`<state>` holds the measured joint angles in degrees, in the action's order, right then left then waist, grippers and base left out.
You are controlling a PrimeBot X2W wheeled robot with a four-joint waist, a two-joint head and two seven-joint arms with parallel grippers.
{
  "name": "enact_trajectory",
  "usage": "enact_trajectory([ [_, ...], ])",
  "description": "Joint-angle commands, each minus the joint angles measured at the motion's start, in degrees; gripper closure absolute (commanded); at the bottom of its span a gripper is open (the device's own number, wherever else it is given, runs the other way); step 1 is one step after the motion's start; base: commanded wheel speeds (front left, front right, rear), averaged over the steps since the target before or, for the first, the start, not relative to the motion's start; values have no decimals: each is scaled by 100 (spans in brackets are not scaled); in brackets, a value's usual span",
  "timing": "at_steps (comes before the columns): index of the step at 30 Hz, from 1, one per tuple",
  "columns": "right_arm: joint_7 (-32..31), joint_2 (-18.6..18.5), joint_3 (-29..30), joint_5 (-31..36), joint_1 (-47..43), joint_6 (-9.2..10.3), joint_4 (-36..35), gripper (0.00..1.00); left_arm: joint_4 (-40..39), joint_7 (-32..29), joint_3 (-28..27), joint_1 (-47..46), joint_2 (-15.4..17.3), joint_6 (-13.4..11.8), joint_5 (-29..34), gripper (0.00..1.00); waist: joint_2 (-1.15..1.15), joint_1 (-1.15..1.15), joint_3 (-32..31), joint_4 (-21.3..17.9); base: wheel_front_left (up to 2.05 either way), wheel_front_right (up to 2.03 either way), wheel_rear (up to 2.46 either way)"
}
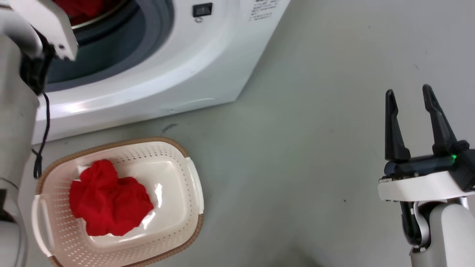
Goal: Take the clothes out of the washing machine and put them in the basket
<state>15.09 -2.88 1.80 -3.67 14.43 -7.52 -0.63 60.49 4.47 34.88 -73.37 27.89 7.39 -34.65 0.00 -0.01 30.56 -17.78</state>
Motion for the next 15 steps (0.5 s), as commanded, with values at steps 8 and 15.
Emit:
enact_trajectory([
  [8,12,0,123,238,-274,6,95,0,-211,814,18,926,-197,-60,-88,100,0,1,-772,469,0,0,0],
  [15,11,0,201,332,-454,6,155,0,-1070,1072,-181,1679,-175,-397,-54,100,0,1,-1177,650,0,0,0],
])
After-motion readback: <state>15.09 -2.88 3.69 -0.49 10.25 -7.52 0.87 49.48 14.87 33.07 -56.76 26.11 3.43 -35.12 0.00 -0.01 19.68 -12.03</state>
